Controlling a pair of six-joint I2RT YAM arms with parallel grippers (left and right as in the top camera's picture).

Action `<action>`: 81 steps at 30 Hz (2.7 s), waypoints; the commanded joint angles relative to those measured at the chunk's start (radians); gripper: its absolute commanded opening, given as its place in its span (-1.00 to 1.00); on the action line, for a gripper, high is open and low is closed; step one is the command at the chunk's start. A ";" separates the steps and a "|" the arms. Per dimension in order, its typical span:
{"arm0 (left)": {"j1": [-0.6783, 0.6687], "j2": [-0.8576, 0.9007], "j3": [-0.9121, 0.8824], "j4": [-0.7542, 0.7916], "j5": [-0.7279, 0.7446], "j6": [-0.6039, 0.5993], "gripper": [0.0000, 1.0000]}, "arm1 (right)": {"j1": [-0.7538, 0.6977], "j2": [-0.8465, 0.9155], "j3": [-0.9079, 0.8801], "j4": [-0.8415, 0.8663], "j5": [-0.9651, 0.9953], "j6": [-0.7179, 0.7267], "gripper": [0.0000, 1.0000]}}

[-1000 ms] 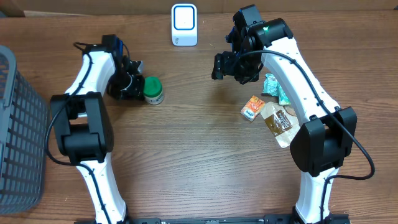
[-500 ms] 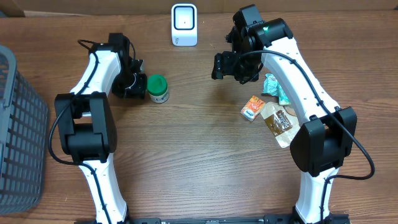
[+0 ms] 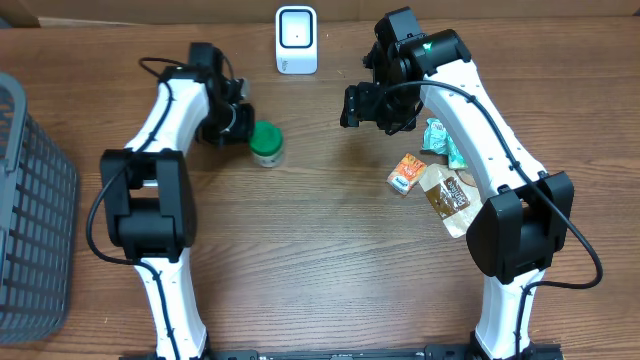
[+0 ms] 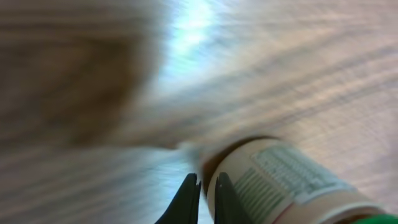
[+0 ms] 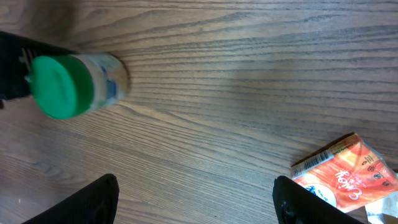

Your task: Scan the item barcode

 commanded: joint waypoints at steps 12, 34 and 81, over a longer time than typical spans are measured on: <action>-0.192 0.010 0.026 -0.058 0.069 0.033 -0.91 | -0.004 -0.008 -0.006 -0.016 0.005 -0.027 0.60; 0.122 -0.002 0.488 -0.494 0.045 -0.095 0.01 | 0.222 -0.002 -0.006 0.025 0.275 -0.309 0.83; 0.262 -0.001 0.480 -0.463 -0.097 -0.095 0.99 | 0.288 0.123 -0.004 0.012 0.186 -0.352 0.11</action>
